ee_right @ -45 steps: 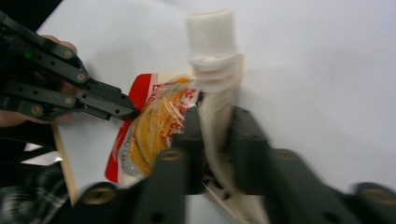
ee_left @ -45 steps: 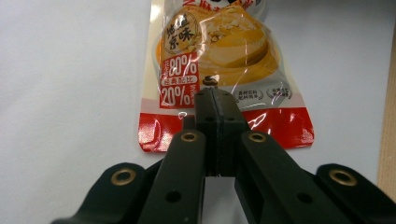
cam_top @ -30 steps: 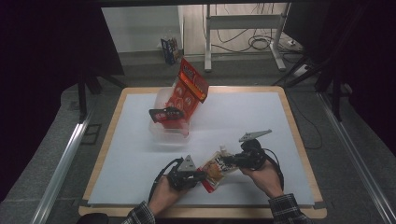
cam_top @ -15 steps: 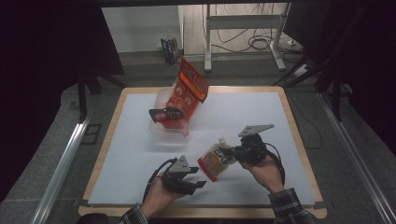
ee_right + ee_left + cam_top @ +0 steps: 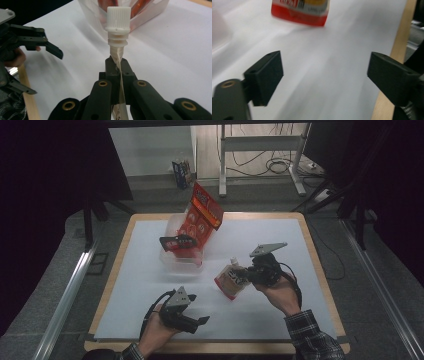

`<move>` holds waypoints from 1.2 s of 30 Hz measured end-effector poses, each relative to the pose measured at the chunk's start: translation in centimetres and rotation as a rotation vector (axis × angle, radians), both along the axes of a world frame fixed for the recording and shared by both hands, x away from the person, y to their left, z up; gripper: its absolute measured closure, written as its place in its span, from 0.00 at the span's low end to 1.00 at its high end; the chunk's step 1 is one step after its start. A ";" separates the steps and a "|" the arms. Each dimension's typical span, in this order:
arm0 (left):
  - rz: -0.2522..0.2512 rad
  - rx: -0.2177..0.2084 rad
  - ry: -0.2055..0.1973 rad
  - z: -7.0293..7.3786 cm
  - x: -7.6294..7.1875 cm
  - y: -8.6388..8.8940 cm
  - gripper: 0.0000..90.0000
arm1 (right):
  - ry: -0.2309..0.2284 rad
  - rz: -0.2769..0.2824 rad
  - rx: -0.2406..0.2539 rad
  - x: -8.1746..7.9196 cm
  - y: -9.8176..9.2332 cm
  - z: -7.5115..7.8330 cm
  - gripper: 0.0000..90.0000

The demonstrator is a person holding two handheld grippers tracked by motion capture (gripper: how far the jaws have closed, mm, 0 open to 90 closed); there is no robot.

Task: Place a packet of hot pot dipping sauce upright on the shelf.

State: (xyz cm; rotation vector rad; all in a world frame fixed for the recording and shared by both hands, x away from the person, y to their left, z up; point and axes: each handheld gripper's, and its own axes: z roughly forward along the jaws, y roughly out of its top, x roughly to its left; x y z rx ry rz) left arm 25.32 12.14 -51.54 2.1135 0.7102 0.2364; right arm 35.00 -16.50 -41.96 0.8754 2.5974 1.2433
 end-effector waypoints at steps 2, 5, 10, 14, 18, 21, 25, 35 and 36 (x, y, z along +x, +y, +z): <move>0.012 0.014 -0.013 0.0 -0.3 0.4 0.12 | -0.007 -0.004 -0.003 0.3 0.1 0.2 0.97; 0.032 0.010 -0.009 -0.2 -0.7 1.2 0.09 | -0.020 -0.009 -0.003 0.8 0.2 0.6 0.97; 0.074 -0.004 -0.002 -0.4 -1.4 2.8 0.07 | -0.023 -0.002 0.012 1.7 0.7 1.2 0.97; 0.104 -0.021 -0.002 -0.5 -1.7 3.7 0.06 | -0.031 0.003 0.014 2.4 1.3 1.8 0.97; 0.126 -0.021 -0.008 -0.6 -1.9 4.2 0.03 | -0.039 0.008 0.009 2.9 1.8 2.5 0.97; 0.141 -0.028 -0.012 -0.7 -2.0 4.5 0.03 | -0.043 0.017 0.009 3.3 2.3 2.9 0.97; 0.153 -0.030 -0.012 -0.8 -2.0 4.8 0.02 | -0.048 0.032 0.009 3.8 2.9 3.3 0.97; 0.150 -0.005 -0.002 -1.1 -2.1 4.7 0.02 | -0.048 0.090 -0.006 4.7 5.0 3.5 0.97; 0.151 -0.005 -0.002 -1.1 -2.1 4.7 0.02 | -0.046 0.094 -0.008 4.7 5.2 3.5 0.97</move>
